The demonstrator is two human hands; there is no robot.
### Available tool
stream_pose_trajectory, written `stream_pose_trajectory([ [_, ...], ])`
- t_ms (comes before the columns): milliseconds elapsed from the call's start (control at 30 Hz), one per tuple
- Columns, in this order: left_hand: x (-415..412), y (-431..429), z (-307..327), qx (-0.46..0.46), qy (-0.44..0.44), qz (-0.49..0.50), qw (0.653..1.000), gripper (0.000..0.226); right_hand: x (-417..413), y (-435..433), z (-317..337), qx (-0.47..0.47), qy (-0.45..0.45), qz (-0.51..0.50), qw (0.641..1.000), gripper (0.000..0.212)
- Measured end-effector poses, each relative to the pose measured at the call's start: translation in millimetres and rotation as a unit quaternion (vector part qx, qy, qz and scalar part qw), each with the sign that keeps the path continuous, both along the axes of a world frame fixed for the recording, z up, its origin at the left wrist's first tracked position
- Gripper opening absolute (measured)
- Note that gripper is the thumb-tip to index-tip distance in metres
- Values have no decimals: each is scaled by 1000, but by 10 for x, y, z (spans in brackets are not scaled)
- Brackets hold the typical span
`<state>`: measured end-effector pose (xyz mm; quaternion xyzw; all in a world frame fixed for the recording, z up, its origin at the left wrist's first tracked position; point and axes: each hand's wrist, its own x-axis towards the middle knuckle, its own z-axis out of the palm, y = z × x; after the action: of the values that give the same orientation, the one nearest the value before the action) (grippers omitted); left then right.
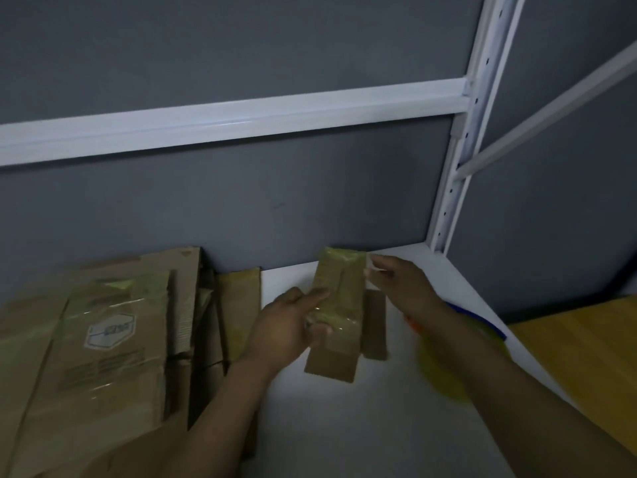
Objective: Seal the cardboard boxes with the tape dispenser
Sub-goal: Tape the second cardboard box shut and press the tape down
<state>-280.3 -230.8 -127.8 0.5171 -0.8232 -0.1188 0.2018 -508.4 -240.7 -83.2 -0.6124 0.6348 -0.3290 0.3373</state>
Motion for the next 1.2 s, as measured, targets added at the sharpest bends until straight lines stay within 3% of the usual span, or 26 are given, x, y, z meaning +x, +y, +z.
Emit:
stream_pose_trajectory([
  [100, -157, 26, -75, -5, 52, 16, 998, 68, -402, 285, -52, -27, 74, -62, 995, 45],
  [167, -213, 4, -173, -12, 63, 14, 998, 84, -748, 524, -155, 27, 156, -76, 984, 52],
  [267, -311, 0, -190, -23, 44, 36, 998, 91, -1049, 763, -311, 100, 221, -41, 969, 62],
  [400, -519, 91, -63, -163, -16, 102, 981, 81, -1117, 766, -382, 43, 267, -81, 959, 39],
  [433, -590, 148, -24, -191, 13, 121, 974, 77, -1107, 757, -381, 33, 262, -80, 961, 32],
  [533, -871, 408, 193, -239, 152, 97, 954, 35, -1054, 751, -310, -14, 174, -101, 979, 18],
  [600, -1092, 551, 344, -137, 221, 47, 964, 24, -988, 744, -186, -70, 89, -131, 985, 17],
  [667, -1298, 625, 425, 47, 250, 22, 967, 35, -917, 734, -29, -117, 9, -149, 982, 23],
  [767, -1426, 659, 523, 170, 334, 37, 926, 41, -936, 681, 180, -127, -38, -111, 985, 34],
  [867, -1395, 717, 600, 195, 457, -4, 868, 42, -1030, 604, 333, -74, -159, 36, 984, 49],
  [933, -1370, 729, 608, 185, 488, -30, 852, 50, -1037, 559, 340, -64, -213, 111, 969, 60],
  [1000, -1354, 732, 637, 177, 489, -21, 854, 54, -1013, 536, 316, -91, -228, 134, 960, 67],
  [1067, -1316, 721, 711, 154, 482, 55, 861, 49, -1006, 532, 289, -115, -237, 152, 953, 68],
  [1200, -1244, 582, 881, 242, 556, 113, 787, 65, -1006, 523, 279, -114, -192, 199, 954, 67],
])
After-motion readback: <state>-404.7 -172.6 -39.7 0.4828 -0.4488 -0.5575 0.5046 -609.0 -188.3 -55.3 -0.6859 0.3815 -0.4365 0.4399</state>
